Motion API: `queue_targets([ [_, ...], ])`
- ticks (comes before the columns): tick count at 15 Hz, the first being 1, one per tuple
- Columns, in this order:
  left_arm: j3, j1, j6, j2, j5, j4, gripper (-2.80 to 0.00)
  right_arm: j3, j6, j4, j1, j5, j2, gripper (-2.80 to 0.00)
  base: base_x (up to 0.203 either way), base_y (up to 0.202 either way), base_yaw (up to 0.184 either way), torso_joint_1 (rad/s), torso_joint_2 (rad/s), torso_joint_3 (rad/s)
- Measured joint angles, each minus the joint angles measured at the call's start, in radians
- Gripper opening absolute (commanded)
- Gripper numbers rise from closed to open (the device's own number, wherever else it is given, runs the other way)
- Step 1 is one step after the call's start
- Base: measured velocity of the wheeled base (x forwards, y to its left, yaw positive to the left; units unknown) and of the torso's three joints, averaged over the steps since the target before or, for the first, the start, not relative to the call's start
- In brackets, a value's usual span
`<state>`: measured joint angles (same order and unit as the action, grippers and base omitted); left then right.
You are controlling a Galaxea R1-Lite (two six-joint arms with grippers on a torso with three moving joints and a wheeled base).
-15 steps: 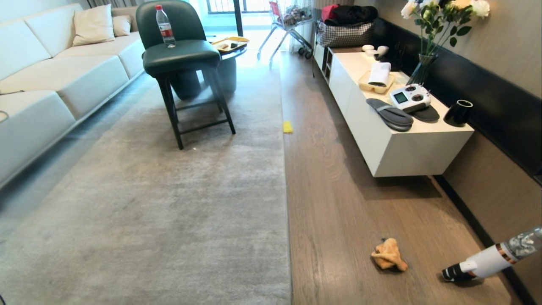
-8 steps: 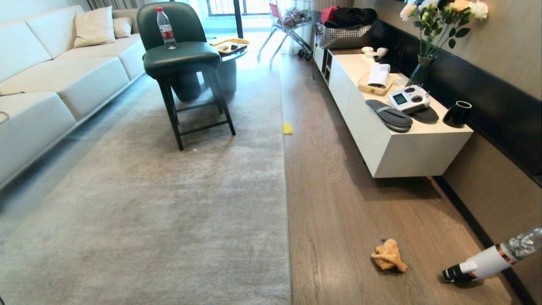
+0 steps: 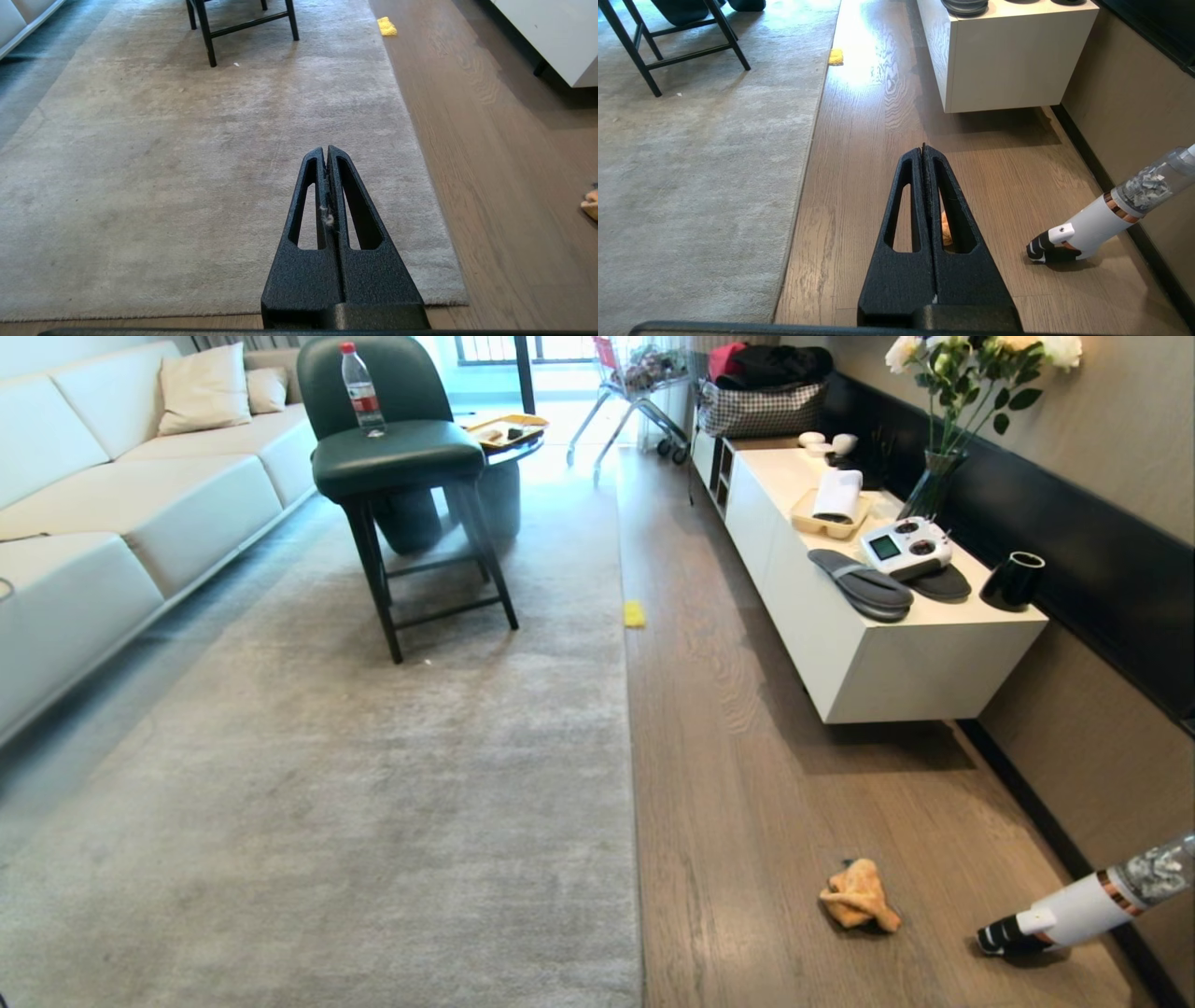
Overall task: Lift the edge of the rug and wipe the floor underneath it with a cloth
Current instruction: Lift up the carpet
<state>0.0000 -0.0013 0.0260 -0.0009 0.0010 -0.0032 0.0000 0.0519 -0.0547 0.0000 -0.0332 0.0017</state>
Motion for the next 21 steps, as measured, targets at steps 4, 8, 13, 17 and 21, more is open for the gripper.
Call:
queue_targets([
  [4, 0.0, 0.0, 0.0, 0.0, 0.001, -0.001, -2.8, 0.0, 0.0, 0.0, 0.0, -0.001, 0.0, -2.8, 0.0, 0.0, 0.0, 0.006, 0.01, 0.014],
  [8, 0.0, 0.0, 0.0, 0.0, 0.0, -0.001, -2.8, 0.0, 0.0, 0.0, 0.0, -0.001, 0.0, -2.8, 0.0, 0.0, 0.0, 0.0, 0.0, 0.0],
  [13, 0.0, 0.0, 0.0, 0.0, 0.0, -0.001, -2.8, 0.0, 0.0, 0.0, 0.0, -0.002, 0.0, -2.8, 0.0, 0.0, 0.0, 0.0, 0.0, 0.0],
  [17, 0.0, 0.0, 0.0, 0.0, 0.0, -0.001, -2.8, 0.0, 0.0, 0.0, 0.0, -0.002, 0.0, -2.8, 0.0, 0.0, 0.0, 0.0, 0.0, 0.0],
  [21, 0.0, 0.0, 0.0, 0.0, 0.0, -0.001, -2.8, 0.0, 0.0, 0.001, 0.0, -0.001, 0.0, -2.8, 0.0, 0.0, 0.0, 0.0, 0.0, 0.0],
])
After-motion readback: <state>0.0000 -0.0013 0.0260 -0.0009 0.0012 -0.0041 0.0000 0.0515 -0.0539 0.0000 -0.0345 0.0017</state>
